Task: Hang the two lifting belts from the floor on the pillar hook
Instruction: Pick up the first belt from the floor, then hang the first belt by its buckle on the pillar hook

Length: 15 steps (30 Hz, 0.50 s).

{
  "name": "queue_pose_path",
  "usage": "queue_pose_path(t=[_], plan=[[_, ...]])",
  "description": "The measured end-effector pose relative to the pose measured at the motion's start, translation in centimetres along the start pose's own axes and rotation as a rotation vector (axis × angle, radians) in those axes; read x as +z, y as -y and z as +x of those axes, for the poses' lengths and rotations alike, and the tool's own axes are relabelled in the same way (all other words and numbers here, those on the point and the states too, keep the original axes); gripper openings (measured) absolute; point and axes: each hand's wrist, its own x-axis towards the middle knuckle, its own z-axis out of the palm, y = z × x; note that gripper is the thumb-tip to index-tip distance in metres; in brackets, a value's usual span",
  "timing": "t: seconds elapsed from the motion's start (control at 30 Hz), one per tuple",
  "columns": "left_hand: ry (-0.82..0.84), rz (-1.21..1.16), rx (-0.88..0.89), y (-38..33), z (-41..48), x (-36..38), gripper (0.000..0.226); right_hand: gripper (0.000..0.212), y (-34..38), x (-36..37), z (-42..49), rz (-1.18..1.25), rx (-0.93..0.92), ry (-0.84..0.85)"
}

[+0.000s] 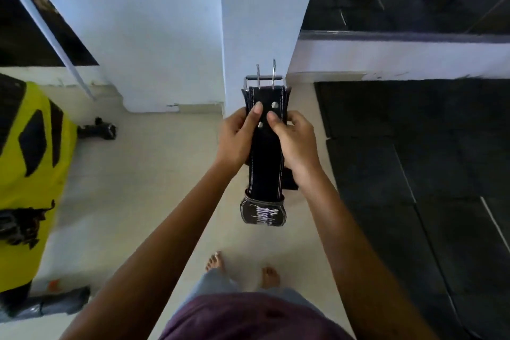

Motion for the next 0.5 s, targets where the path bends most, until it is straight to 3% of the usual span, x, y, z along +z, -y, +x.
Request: queue_pose_path(t=[0.17, 0.3, 0.4, 0.5], plan=[[0.007, -0.015, 0.255, -6.2, -1.7, -0.5, 0.047, 0.031, 7.6, -0.3, -0.9, 0.162, -0.208, -0.013], [-0.009, 0.009, 0.407, -8.9, -1.5, -1.3, 0.046, 0.020, 8.2, 0.7, -2.9, 0.217, -0.309, 0.044], [-0.042, 0.042, 0.434, -9.1, -0.8, -2.6, 0.055, 0.019, 4.6, 1.4, -5.5, 0.187, -0.236, 0.188], [-0.064, 0.073, 0.416, -8.3, -0.5, -4.0, 0.056, 0.026, -0.2, 1.8, -8.0, -0.042, -0.111, 0.299]])
